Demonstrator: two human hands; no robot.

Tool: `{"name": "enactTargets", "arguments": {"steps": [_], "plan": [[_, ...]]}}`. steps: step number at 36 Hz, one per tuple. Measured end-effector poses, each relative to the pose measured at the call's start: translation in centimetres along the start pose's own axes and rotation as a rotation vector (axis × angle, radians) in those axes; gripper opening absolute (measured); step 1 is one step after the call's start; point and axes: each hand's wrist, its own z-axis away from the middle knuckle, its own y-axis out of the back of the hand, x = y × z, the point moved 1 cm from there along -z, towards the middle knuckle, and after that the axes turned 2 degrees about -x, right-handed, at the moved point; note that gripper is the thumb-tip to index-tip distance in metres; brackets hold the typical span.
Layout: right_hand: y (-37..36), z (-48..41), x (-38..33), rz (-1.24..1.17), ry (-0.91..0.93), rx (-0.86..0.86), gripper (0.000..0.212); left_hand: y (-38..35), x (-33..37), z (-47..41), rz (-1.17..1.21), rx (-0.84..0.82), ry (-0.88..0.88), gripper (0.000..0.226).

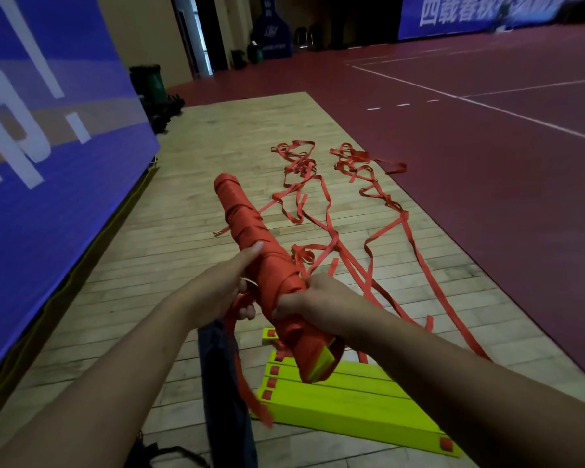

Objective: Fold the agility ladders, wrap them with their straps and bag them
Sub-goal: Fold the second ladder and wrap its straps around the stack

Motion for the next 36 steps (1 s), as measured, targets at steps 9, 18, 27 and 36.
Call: {"name": "enactTargets", "arguments": {"steps": [9, 18, 27, 36], "plan": [[-1.2, 0.6, 0.9, 0.809, 0.201, 0.217, 0.03, -1.3, -0.6, -0.9, 0.097, 0.098, 0.103, 0.062], [-0.9, 0.9, -0.5, 0.737, 0.317, 0.244, 0.054, 1.2, -1.1, -0.1, 0.355, 0.035, -0.058, 0.077], [0.4, 1.6, -0.9, -0.48, -0.154, -0.598, 0.033, 1.4, 0.0, 0.5, 0.359, -0.151, -0.281, 0.104], [2.0, 1.3, -0.9, -0.054, 0.192, -0.151, 0.02, 1.4, 1.5, 1.5, 0.16, -0.212, -0.139, 0.1]]}}
